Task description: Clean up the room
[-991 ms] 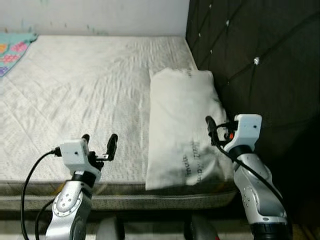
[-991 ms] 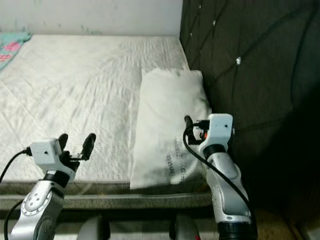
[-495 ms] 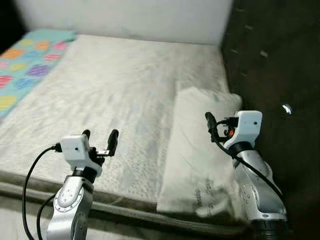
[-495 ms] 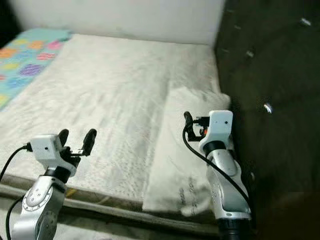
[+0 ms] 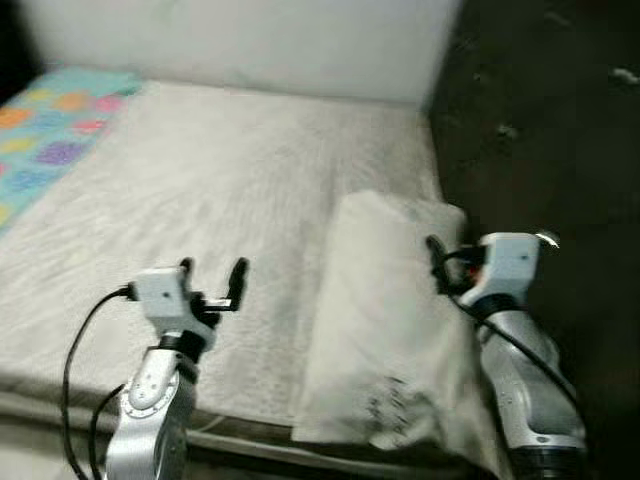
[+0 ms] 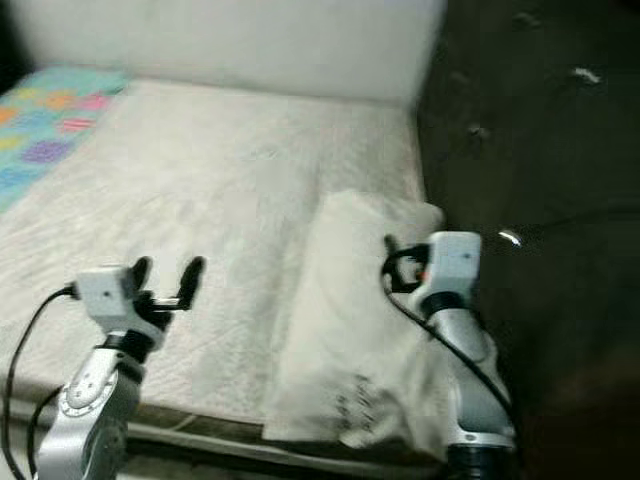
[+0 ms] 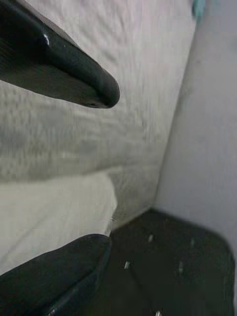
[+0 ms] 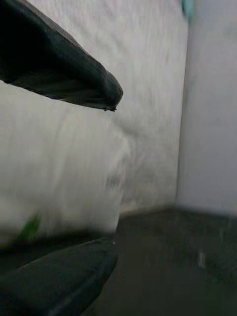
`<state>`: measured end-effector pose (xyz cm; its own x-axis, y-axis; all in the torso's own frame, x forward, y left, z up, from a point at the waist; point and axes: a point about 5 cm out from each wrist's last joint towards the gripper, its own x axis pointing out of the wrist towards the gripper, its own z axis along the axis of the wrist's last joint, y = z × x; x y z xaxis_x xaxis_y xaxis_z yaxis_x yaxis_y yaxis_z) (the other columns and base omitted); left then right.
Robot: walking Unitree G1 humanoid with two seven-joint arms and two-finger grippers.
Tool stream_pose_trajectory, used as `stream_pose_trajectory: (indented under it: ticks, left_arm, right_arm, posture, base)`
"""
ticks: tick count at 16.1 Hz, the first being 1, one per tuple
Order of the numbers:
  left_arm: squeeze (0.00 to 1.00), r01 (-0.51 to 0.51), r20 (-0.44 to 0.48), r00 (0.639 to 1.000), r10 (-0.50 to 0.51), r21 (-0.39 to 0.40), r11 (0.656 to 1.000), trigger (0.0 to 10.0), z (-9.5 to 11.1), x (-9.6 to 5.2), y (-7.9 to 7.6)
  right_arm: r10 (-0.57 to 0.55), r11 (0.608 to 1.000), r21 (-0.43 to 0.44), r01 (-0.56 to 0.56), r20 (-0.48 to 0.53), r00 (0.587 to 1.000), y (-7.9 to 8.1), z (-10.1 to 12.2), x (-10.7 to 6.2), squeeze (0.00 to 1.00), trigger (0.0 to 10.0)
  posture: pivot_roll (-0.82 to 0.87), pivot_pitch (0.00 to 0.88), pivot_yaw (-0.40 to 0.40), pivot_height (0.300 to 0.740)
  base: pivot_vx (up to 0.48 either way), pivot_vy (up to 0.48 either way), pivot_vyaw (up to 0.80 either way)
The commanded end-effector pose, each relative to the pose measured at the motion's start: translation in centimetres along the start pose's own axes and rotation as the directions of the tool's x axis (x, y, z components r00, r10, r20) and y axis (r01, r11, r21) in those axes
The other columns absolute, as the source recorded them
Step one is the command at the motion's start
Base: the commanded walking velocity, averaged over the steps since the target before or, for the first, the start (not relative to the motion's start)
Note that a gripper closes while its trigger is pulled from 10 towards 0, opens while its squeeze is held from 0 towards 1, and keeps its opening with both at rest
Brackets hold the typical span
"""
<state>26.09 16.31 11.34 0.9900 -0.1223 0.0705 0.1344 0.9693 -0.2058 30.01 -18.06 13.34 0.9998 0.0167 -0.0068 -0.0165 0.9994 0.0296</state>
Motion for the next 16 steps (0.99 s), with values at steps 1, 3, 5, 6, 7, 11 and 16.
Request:
stream_pose_trajectory:
  ticks: [1,3,5,6,7,11,16]
  left_arm:
    - [0.00,-0.022,-0.004,1.000,0.022,0.013,1.000,10.0,0.08,-0.29,0.84]
    - [0.00,-0.020,-0.003,1.000,0.020,0.012,1.000,10.0,0.11,-0.22,0.89]
    - [0.00,-0.015,-0.003,1.000,0.015,0.011,1.000,10.0,0.12,-0.17,0.80]
    - [0.00,-0.012,-0.003,1.000,0.012,0.011,1.000,10.0,0.12,-0.14,0.74]
    - [0.00,-0.007,-0.003,1.000,0.007,0.011,1.000,10.0,0.10,-0.08,0.65]
    - [0.00,-0.009,-0.004,1.000,0.009,0.002,1.000,10.0,0.08,-0.01,0.73]
    - [0.00,0.000,-0.002,1.000,0.000,-0.006,1.000,10.0,0.08,0.04,0.61]
  right_arm:
    - [0.021,1.000,0.013,-0.021,-0.007,1.000,0.82,-0.09,0.02,0.00,10.0]
    - [0.021,1.000,0.010,-0.021,-0.022,1.000,0.81,-0.38,-0.16,0.00,10.0]
    - [0.022,1.000,0.009,-0.022,-0.022,1.000,0.87,-0.41,-0.14,0.00,10.0]
    - [0.025,1.000,0.008,-0.024,-0.020,1.000,0.92,-0.38,-0.13,0.00,10.0]
    - [0.029,1.000,0.008,-0.029,-0.016,0.999,1.00,-0.39,-0.08,0.00,10.0]
    - [0.033,0.999,0.012,-0.032,-0.025,0.999,1.12,-0.54,0.02,0.00,10.0]
    - [0.041,0.999,0.008,-0.041,-0.027,0.999,1.28,-0.61,0.09,0.00,10.0]
  posture:
    - [-0.05,0.000,-0.003,0.740]
    - [-0.05,0.000,-0.002,0.740]
    - [-0.05,0.000,-0.001,0.740]
    - [-0.05,0.000,0.000,0.740]
    - [-0.05,0.000,-0.001,0.740]
    - [-0.05,0.000,-0.002,0.740]
    - [-0.05,0.000,-0.002,0.740]
  base:
    - [0.000,0.000,0.00]
    - [0.000,0.000,-0.40]
    - [0.000,0.000,-0.80]
    - [0.000,0.000,0.00]
    - [0.000,0.000,0.00]
    - [0.000,0.000,-0.20]
    - [0.000,0.000,-0.32]
